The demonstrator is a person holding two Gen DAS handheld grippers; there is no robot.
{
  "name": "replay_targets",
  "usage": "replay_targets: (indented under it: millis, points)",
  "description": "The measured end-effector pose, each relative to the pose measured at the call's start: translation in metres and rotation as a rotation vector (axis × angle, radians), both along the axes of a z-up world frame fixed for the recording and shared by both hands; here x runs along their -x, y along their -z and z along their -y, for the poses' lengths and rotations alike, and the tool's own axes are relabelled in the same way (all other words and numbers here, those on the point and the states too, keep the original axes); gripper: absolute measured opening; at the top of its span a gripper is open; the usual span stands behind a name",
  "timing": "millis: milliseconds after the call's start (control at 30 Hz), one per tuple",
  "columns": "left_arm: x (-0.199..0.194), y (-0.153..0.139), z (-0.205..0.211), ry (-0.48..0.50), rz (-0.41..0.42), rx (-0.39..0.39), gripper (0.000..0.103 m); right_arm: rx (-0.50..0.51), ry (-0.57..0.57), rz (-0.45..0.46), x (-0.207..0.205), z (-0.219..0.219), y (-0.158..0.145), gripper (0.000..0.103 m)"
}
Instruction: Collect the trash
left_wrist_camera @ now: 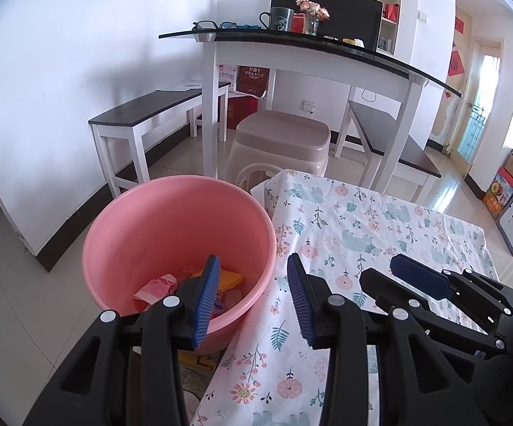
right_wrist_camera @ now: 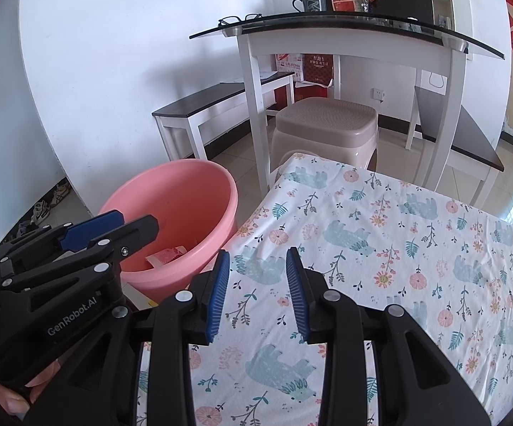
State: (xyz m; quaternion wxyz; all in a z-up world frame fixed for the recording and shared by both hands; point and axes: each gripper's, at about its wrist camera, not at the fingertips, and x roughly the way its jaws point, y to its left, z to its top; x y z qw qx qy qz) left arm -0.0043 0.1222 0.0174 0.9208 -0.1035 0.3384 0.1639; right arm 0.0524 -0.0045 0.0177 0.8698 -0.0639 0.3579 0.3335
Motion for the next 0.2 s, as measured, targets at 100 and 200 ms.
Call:
replay_targets:
  millis: [100, 200]
  points:
    - [-0.0007, 0.0016, -0.0002, 0.002, -0.004, 0.001, 0.039, 0.000, 0.000, -0.002, 0.0008, 0.0002, 0.0012, 0.034]
    - [-0.0016, 0.0024, 0.0003, 0.007, -0.007, -0.001, 0.039, -0.001, 0.000, -0.002, 0.0015, 0.0000, 0.0017, 0.034]
